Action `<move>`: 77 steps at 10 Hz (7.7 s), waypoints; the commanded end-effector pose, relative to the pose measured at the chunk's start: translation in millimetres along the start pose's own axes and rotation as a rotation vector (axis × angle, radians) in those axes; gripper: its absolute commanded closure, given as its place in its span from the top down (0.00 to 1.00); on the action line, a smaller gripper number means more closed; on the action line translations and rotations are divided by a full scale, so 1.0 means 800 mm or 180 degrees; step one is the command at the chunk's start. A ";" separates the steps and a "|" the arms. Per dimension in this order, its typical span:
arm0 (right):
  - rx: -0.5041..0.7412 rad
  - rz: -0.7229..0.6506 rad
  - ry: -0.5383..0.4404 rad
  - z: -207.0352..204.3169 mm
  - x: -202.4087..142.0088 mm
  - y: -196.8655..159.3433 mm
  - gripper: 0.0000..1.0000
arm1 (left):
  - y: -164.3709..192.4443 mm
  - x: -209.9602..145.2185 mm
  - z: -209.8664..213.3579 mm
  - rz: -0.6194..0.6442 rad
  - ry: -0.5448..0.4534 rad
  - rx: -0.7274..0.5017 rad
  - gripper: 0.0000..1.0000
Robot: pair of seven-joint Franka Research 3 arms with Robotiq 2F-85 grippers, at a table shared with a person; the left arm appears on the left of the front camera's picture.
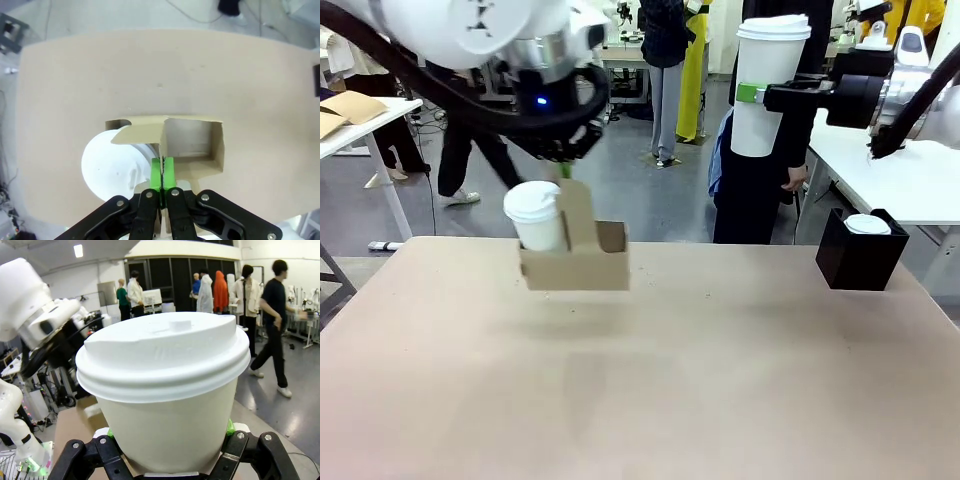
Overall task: Pour a drink into a cup and package it in a carrier.
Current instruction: Position the Cup Carrier in the center of the table, then insert the held 600 ml Paper Cup into the Cup Carrier.
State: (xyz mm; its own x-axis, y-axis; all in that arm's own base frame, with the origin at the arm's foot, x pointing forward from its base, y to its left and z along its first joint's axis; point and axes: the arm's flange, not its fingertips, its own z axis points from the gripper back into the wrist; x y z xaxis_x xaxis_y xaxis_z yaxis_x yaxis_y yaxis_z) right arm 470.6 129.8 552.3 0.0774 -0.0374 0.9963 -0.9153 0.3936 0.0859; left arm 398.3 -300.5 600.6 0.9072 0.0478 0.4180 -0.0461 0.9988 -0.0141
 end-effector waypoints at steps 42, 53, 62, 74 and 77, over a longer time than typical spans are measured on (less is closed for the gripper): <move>0.2442 0.0314 -0.0047 -0.056 -0.206 0.028 0.81 | 0.171 -0.128 -0.077 -0.3069 -0.0033 -0.1511 1.00; 0.2873 0.0107 0.0113 -0.102 -0.311 0.050 0.81 | 0.227 -0.104 -0.097 -0.3615 -0.0402 -0.1572 0.95; 0.3075 0.0252 0.0231 -0.119 -0.387 0.032 0.81 | 0.227 -0.104 -0.097 -0.3615 -0.0402 -0.1572 0.95; 0.2708 0.0624 0.0661 -0.064 -0.340 -0.014 1.00 | 0.227 -0.104 -0.097 -0.3615 -0.0402 -0.1572 0.95; 0.2002 0.0608 0.1140 0.011 -0.293 -0.031 1.00 | 0.227 -0.104 -0.097 -0.3615 -0.0402 -0.1572 0.95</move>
State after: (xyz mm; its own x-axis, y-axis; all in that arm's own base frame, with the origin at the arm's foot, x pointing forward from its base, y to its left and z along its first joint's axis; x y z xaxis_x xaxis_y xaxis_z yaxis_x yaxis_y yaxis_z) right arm 491.5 138.5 299.2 -0.1347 0.2344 0.9628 -0.9400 -0.3375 -0.0493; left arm 346.3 -123.2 492.8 0.2854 -0.8170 0.5011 0.9231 0.3750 0.0857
